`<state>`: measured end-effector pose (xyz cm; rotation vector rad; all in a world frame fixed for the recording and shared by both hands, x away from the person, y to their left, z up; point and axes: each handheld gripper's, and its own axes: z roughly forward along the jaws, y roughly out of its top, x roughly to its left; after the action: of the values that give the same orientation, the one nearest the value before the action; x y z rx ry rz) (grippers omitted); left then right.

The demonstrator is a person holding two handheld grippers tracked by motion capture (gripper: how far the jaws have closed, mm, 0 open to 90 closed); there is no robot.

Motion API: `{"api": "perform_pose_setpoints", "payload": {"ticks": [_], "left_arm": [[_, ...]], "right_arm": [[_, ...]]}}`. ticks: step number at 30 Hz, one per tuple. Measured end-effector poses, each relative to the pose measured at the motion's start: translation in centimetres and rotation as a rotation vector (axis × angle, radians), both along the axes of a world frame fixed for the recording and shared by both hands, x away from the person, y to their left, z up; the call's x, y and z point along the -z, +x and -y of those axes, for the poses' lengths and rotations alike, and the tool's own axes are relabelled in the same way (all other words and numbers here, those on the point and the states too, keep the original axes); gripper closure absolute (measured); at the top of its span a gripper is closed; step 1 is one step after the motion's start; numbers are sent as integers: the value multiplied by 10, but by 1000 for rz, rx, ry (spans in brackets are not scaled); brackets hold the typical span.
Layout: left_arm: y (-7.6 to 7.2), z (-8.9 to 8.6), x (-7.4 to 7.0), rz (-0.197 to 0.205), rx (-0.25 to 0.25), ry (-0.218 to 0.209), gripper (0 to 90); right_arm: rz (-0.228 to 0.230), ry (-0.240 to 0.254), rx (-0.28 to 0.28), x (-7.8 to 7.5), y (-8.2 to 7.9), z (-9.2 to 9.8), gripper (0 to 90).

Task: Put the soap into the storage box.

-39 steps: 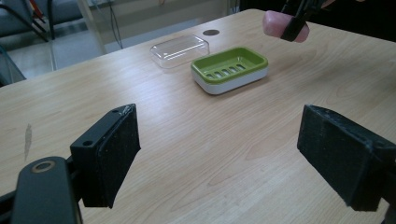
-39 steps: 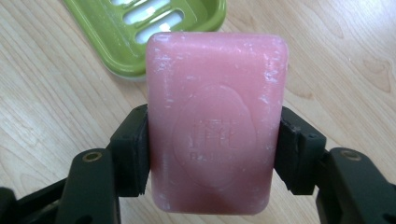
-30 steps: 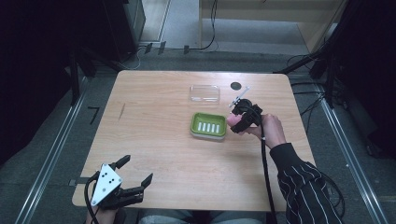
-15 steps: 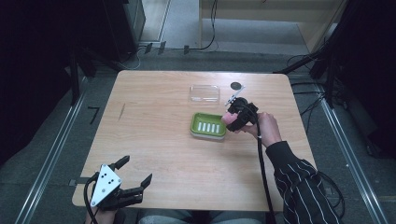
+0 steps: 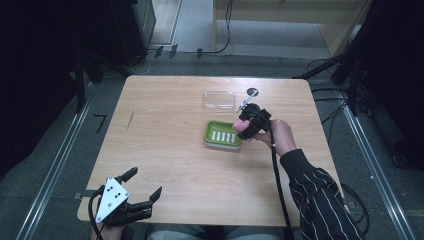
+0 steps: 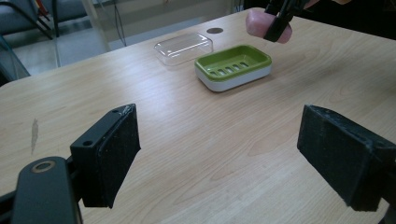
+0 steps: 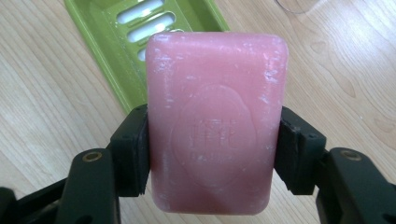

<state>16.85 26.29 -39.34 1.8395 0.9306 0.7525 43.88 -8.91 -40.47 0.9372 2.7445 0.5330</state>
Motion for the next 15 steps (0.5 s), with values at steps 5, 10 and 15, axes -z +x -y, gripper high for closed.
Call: {"api": "perform_pose_setpoints", "payload": {"ticks": [5,10,15], "left_arm": [[-1,-1,0,0,-3,1,139],[-2,-1,0,0,-10,-1,139],[-4,-3,0,0,-13,4,139]], "right_arm": [[6,5,-7,-1,1,-3,385],[7,14,-10,-1,2,-6,385],[6,20,-21,1,3,-10,385]]}}
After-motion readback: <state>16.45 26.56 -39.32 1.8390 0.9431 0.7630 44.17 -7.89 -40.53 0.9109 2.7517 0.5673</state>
